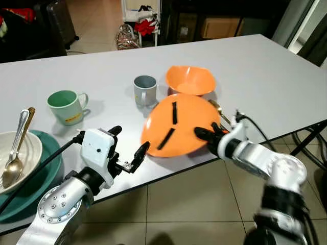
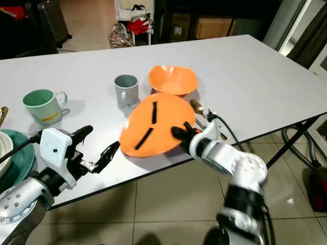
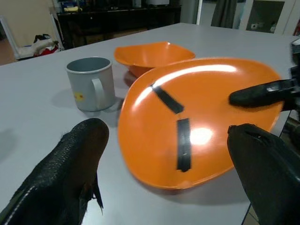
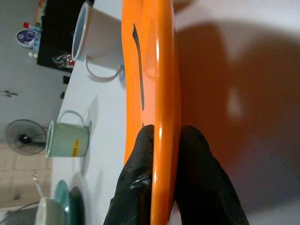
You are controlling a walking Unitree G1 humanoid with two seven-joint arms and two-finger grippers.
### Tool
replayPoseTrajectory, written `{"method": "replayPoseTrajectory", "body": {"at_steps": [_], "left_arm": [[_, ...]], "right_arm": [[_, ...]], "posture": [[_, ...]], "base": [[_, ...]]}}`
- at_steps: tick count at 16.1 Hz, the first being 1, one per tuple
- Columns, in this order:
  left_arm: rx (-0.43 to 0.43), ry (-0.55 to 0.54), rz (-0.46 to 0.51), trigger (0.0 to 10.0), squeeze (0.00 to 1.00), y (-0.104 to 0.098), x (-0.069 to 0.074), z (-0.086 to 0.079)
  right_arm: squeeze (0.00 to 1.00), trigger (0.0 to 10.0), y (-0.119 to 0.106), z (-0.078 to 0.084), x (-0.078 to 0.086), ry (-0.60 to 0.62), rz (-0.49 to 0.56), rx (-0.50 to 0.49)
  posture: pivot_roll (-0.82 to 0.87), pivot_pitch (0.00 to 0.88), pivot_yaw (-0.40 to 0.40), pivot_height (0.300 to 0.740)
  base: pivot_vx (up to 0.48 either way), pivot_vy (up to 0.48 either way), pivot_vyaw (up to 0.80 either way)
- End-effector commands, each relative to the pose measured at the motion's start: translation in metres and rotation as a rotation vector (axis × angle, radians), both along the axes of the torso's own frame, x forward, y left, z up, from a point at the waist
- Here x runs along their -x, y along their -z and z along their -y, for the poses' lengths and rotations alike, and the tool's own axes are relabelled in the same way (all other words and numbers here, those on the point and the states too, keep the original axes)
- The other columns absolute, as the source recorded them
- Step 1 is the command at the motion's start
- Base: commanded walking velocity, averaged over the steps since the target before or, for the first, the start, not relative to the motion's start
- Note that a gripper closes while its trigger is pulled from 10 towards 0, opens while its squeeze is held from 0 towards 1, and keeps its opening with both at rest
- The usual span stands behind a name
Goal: Setting the table
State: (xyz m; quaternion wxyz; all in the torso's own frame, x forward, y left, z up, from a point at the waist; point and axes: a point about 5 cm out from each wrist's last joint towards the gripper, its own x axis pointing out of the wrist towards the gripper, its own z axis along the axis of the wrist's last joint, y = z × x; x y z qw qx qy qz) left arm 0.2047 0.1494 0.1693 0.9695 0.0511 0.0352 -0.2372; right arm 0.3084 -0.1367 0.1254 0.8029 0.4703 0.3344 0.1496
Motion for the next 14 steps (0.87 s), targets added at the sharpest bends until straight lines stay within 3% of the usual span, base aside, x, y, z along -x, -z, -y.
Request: {"method": "replayPoseTrajectory", "body": {"at_steps": [1, 2, 3, 4, 9, 14], "left_arm": [[0.002, 0.016, 0.006, 10.0, 0.00, -0.004, 0.001, 0.001], [0.002, 0.018, 0.006, 10.0, 0.00, -0.004, 0.001, 0.001], [0.002, 0.017, 0.005, 10.0, 0.00, -0.004, 0.001, 0.000], [0.002, 0.015, 0.008, 10.0, 0.00, -0.004, 0.000, 0.001], [0.009, 0.013, 0.013, 10.0, 0.00, -0.004, -0.004, 0.004], [0.025, -0.004, 0.003, 10.0, 0.00, -0.001, -0.002, 0.006]], "right_arm": [[0.00, 10.0, -0.001, 0.000, -0.003, 0.011, -0.008, -0.017], [0.00, 10.0, 0.000, -0.001, -0.006, 0.015, -0.021, -0.010], [0.22, 10.0, 0.000, -0.002, -0.010, 0.025, -0.026, -0.014], [0.93, 10.0, -0.004, -0.002, -0.018, 0.069, 0.000, -0.027], [1.00, 10.0, -0.005, 0.003, -0.028, 0.108, -0.013, -0.055], [1.00, 10.0, -0.001, 0.026, -0.015, 0.147, -0.059, -0.082]], "posture": [[-0.04, 0.048, -0.051, 0.740], [-0.04, 0.051, -0.052, 0.740], [-0.04, 0.052, -0.051, 0.740], [-0.04, 0.050, -0.048, 0.740], [-0.05, 0.049, -0.047, 0.740], [-0.07, 0.044, -0.040, 0.740]], "base": [[0.000, 0.000, 0.00], [0.000, 0.000, 0.00], [0.000, 0.000, 0.00], [0.000, 0.000, 0.00], [0.000, 0.000, 0.00], [0.000, 0.000, 0.00]]}}
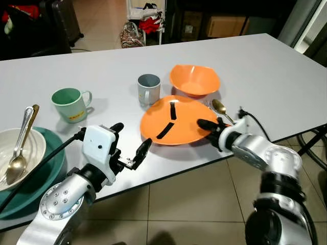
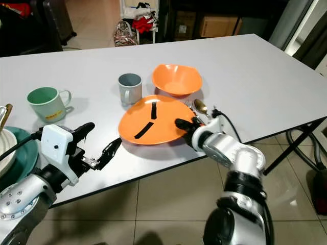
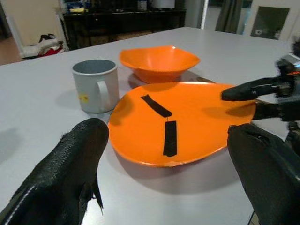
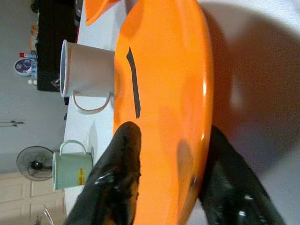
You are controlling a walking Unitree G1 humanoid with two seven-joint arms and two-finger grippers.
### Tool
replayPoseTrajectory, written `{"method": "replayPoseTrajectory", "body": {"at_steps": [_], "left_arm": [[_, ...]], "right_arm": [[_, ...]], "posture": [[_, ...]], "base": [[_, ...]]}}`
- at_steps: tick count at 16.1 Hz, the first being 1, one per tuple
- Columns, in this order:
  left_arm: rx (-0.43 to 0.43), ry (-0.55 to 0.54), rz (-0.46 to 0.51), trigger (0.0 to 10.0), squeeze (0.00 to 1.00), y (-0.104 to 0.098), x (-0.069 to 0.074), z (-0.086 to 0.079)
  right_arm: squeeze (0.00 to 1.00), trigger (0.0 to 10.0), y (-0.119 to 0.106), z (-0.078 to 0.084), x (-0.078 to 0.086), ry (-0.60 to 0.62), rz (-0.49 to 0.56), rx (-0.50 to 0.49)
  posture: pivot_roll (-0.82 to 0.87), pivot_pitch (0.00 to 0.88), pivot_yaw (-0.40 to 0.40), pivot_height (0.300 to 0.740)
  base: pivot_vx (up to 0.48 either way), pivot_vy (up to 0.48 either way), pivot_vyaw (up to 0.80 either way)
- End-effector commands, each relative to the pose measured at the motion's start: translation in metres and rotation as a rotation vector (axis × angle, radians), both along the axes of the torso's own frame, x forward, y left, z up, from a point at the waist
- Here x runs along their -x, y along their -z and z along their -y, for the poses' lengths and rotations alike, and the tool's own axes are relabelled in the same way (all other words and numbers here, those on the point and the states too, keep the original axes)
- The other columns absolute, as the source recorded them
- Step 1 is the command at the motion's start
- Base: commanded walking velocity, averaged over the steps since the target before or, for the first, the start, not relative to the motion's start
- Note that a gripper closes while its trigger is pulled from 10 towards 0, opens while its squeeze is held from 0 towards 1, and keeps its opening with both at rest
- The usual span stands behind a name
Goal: Setting the table
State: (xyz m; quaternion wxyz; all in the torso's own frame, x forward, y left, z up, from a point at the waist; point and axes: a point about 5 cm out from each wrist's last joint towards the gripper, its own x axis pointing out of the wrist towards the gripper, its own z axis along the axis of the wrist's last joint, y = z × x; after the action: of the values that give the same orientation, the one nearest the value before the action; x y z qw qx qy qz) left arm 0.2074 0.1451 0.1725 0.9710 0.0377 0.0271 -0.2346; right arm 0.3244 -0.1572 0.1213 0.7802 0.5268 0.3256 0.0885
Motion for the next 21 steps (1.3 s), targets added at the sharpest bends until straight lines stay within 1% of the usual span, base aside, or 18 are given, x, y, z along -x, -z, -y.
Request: {"method": "replayPoseTrajectory", "body": {"at_steps": [1, 4, 5, 6, 7, 8, 10, 11, 12, 13, 14, 15, 16, 17, 18, 19, 20, 21], "left_arm": [[0.003, 0.002, -0.011, 10.0, 0.00, 0.003, 0.002, 0.003], [0.002, 0.005, -0.020, 10.0, 0.00, 0.006, 0.004, 0.006], [0.004, -0.002, -0.022, 10.0, 0.00, 0.007, 0.004, 0.007], [0.001, -0.007, -0.023, 10.0, 0.00, 0.008, 0.004, 0.006], [0.002, -0.020, -0.022, 10.0, 0.00, 0.008, 0.005, 0.006], [0.016, -0.044, -0.023, 10.0, 0.00, 0.008, 0.006, 0.005], [0.024, -0.084, -0.005, 10.0, 0.00, 0.007, 0.005, 0.004], [0.026, -0.101, 0.005, 10.0, 0.00, 0.006, 0.004, 0.003], [0.035, -0.139, 0.013, 10.0, 0.00, 0.005, 0.003, 0.001], [0.054, -0.226, 0.026, 10.0, 0.00, 0.003, 0.000, -0.004], [0.049, -0.274, 0.037, 10.0, 0.00, 0.003, -0.003, -0.007], [0.035, -0.302, 0.038, 10.0, 0.00, 0.004, -0.006, -0.008], [0.021, -0.324, 0.062, 10.0, 0.00, 0.001, -0.010, -0.009], [0.026, -0.368, 0.081, 10.0, 0.00, -0.002, -0.011, -0.012], [0.035, -0.388, 0.083, 10.0, 0.00, -0.003, -0.012, -0.013], [0.028, -0.396, 0.091, 10.0, 0.00, -0.004, -0.012, -0.013], [0.028, -0.408, 0.094, 10.0, 0.00, -0.005, -0.012, -0.013], [0.032, -0.413, 0.092, 10.0, 0.00, -0.005, -0.014, -0.013]], "right_arm": [[1.00, 10.0, -0.005, 0.008, 0.005, 0.011, 0.016, 0.004], [1.00, 10.0, -0.003, 0.017, 0.022, -0.002, 0.028, 0.050], [1.00, 10.0, -0.003, 0.025, 0.030, 0.003, 0.031, 0.063], [1.00, 10.0, -0.004, 0.028, 0.033, 0.009, 0.035, 0.067], [1.00, 10.0, -0.008, 0.032, 0.040, 0.015, 0.054, 0.067], [1.00, 10.0, -0.017, 0.036, 0.053, 0.007, 0.098, 0.082], [1.00, 10.0, -0.029, 0.040, 0.069, -0.028, 0.175, 0.164], [1.00, 10.0, -0.035, 0.040, 0.073, -0.046, 0.208, 0.199], [1.00, 10.0, -0.043, 0.040, 0.078, -0.085, 0.260, 0.291], [1.00, 10.0, -0.063, 0.027, 0.085, -0.226, 0.409, 0.607], [1.00, 10.0, -0.066, 0.009, 0.087, -0.358, 0.503, 0.814], [1.00, 10.0, -0.067, -0.002, 0.080, -0.297, 0.536, 0.821], [1.00, 10.0, -0.069, -0.009, 0.073, -0.214, 0.585, 0.859], [1.00, 10.0, -0.072, -0.012, 0.069, -0.136, 0.641, 0.927], [1.00, 10.0, -0.075, -0.011, 0.067, -0.067, 0.676, 0.988], [1.00, 10.0, -0.073, -0.013, 0.066, -0.070, 0.686, 1.025], [1.00, 10.0, -0.071, -0.014, 0.064, -0.063, 0.765, 1.121], [1.00, 10.0, -0.070, -0.014, 0.064, -0.048, 0.779, 1.121]], "posture": [[-0.07, 0.045, -0.039, 0.740], [-0.08, 0.047, -0.042, 0.740], [-0.08, 0.050, -0.045, 0.740], [-0.08, 0.049, -0.043, 0.740], [-0.08, 0.050, -0.043, 0.740], [-0.08, 0.048, -0.043, 0.740], [-0.08, 0.044, -0.045, 0.740], [-0.08, 0.043, -0.046, 0.740], [-0.09, 0.041, -0.044, 0.740], [-0.10, 0.038, -0.036, 0.740], [-0.10, 0.037, -0.036, 0.740], [-0.08, 0.035, -0.047, 0.740], [-0.07, 0.035, -0.054, 0.740], [-0.07, 0.033, -0.059, 0.740], [-0.06, 0.032, -0.061, 0.740], [-0.06, 0.034, -0.062, 0.740], [-0.06, 0.034, -0.058, 0.740], [-0.06, 0.035, -0.058, 0.740]], "base": [[0.000, 0.000, 0.00], [0.000, 0.000, 0.00], [0.000, 0.000, 0.00], [0.000, 0.000, 0.00], [0.000, 0.000, 0.00], [0.000, 0.000, 0.00], [0.000, 0.000, 0.00], [0.000, 0.000, 0.00], [0.000, 0.000, 0.00], [0.000, 0.000, 0.00], [0.000, 0.000, 0.00], [0.000, 0.000, 0.00], [0.000, -0.289, 0.00], [0.000, -0.442, 0.00], [0.000, -0.480, 0.00], [0.000, -0.480, 0.00], [0.000, -0.480, 0.00], [0.000, -0.480, 0.00]]}}
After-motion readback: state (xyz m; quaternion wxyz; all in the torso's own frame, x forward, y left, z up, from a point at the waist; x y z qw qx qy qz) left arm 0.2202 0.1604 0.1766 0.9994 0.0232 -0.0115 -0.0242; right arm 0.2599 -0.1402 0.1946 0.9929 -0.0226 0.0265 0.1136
